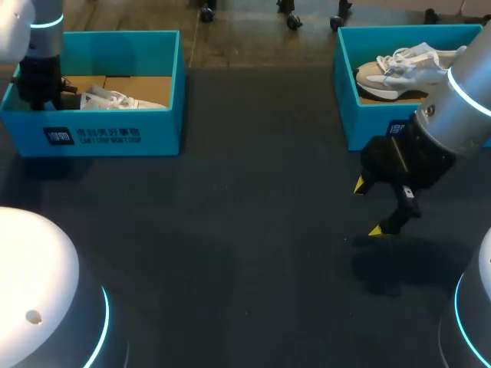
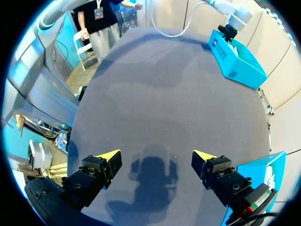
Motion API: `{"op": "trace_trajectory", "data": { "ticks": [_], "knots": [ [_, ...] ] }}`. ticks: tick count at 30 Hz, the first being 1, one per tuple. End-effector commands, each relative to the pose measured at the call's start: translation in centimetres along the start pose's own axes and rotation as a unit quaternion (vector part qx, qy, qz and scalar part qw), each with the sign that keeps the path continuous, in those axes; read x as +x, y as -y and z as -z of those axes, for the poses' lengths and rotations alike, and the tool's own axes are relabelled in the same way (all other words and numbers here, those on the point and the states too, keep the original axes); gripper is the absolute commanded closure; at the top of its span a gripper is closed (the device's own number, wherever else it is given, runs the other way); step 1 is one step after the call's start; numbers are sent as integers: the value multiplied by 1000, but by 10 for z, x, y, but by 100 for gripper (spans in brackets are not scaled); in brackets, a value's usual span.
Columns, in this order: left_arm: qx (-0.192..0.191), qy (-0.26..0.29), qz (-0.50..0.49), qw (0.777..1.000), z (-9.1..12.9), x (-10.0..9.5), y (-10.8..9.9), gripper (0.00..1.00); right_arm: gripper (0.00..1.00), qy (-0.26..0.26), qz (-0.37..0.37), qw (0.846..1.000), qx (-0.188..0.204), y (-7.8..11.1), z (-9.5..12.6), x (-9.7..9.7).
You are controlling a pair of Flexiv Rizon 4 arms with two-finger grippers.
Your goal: Take the shoe out of the shoebox, open the shoe tongue, remove and reinsert the insole, then place the shoe into the shoebox
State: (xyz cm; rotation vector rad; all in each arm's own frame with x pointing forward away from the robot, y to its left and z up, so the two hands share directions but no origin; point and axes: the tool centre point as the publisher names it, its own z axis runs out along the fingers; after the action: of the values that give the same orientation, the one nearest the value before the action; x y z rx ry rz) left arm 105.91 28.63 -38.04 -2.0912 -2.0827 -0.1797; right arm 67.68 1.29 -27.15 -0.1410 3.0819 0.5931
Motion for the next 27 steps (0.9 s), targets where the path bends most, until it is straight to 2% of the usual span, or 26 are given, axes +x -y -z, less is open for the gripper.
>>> {"op": "trace_trajectory", "data": {
  "ticks": [1, 9, 17, 21, 22, 27],
  "knots": [
    [-1, 17, 0, 1000, 13, 5, -1, 0, 0, 1, 0, 1000, 1, 0, -1, 0],
    [-3, 47, -5, 999, 47, 13, 2, 0, 0, 1, 0, 1000, 1, 0, -1, 0],
    [-12, 58, 1, 998, 107, 11, 21, 0, 0, 1, 0, 1000, 1, 0, -1, 0],
    [-24, 54, -2, 998, 134, 10, 40, 0, 0, 1, 0, 1000, 1, 0, -1, 0],
    [-24, 55, -2, 998, 144, 10, 50, 0, 0, 1, 0, 1000, 1, 0, -1, 0],
    [-23, 70, -14, 997, 164, 11, 85, 0, 0, 1, 0, 1000, 1, 0, -1, 0]
  ]
}}
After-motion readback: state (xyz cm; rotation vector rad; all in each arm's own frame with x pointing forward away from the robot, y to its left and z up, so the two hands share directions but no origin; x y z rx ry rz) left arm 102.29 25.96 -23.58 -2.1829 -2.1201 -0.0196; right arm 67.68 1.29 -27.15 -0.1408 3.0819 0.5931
